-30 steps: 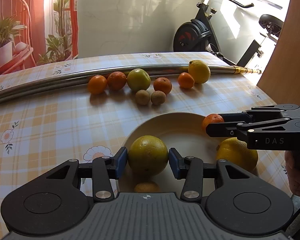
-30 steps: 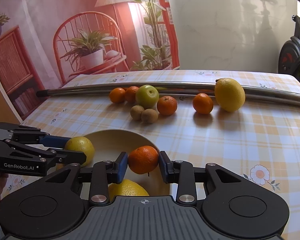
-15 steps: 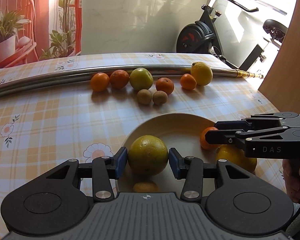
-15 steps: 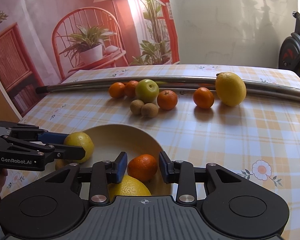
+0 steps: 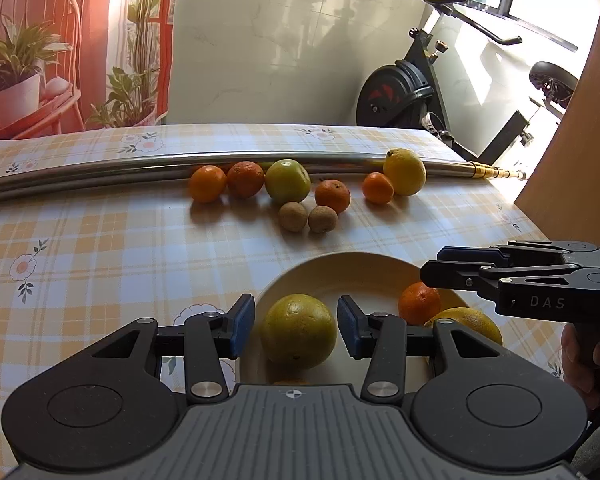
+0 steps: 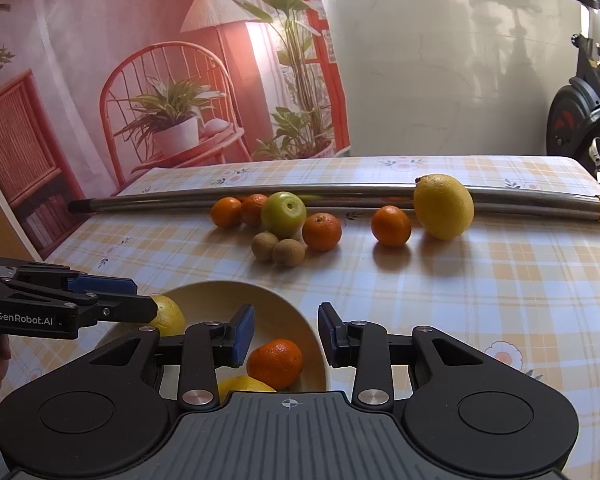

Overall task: Organize fruits
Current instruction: 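Carry the tangerine and greenish orange over the white plate and release both, then move the left gripper toward a brown kiwi while the right gripper returns to the row, then grasp the brown kiwi with the left gripper while the right gripper grasps the large yellow grapefruit, then carry both fruits to the white plate and open the right gripper to drop the grapefruit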

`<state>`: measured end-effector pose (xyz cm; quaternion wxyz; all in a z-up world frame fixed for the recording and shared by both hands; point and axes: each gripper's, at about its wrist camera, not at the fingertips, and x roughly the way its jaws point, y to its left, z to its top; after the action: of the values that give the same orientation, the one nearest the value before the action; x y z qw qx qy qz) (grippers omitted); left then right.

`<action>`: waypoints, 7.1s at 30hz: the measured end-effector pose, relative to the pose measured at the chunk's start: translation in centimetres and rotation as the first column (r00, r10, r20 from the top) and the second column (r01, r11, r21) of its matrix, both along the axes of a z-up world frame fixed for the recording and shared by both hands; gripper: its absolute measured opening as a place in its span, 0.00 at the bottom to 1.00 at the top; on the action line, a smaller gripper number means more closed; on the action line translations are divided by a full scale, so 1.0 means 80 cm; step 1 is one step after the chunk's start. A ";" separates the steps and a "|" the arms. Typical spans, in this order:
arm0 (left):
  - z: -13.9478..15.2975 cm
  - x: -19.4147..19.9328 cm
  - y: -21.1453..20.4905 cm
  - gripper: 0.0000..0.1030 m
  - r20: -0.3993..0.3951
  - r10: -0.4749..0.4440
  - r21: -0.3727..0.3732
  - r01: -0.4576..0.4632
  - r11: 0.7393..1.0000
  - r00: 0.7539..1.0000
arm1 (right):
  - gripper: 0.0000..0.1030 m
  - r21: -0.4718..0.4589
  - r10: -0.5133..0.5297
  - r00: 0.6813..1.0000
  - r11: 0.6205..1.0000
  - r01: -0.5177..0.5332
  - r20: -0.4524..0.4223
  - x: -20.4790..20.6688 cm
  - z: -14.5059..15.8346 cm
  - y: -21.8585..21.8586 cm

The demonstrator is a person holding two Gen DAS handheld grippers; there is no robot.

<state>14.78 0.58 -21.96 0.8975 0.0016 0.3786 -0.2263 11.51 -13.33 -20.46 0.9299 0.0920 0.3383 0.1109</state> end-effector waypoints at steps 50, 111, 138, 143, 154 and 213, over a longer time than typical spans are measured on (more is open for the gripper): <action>-0.018 0.143 -0.055 0.36 -0.085 -0.123 0.055 0.127 0.990 0.989 | 0.32 -0.038 -0.170 0.984 0.984 0.173 0.060 0.077 -0.005 -0.091; 0.057 0.075 -0.010 0.27 0.120 0.108 -0.128 -0.093 0.987 0.987 | 0.53 -0.085 -0.150 0.989 0.985 0.151 0.015 0.174 -0.046 -0.105; 0.069 0.023 0.002 0.27 0.159 0.098 -0.101 -0.083 0.991 0.982 | 0.53 0.066 -0.180 0.982 0.982 0.176 0.060 0.064 0.006 -0.088; 0.068 0.017 0.004 0.27 0.155 0.102 -0.105 -0.086 0.991 0.983 | 0.53 0.085 -0.141 0.989 0.987 0.136 0.048 0.055 0.023 -0.066; 0.063 0.008 0.012 0.27 0.142 0.119 -0.113 -0.103 0.988 0.983 | 0.53 0.072 -0.041 0.999 0.997 0.039 0.026 0.049 0.039 -0.019; 0.053 -0.029 0.013 0.27 0.087 0.105 -0.110 -0.095 0.989 0.991 | 0.53 -0.034 0.006 1.000 0.999 -0.006 0.006 0.016 0.047 0.023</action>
<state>12.47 1.64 -17.74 0.9231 -0.0543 0.3237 -0.2003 12.81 -11.48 -16.69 0.9321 0.0751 0.3376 0.1081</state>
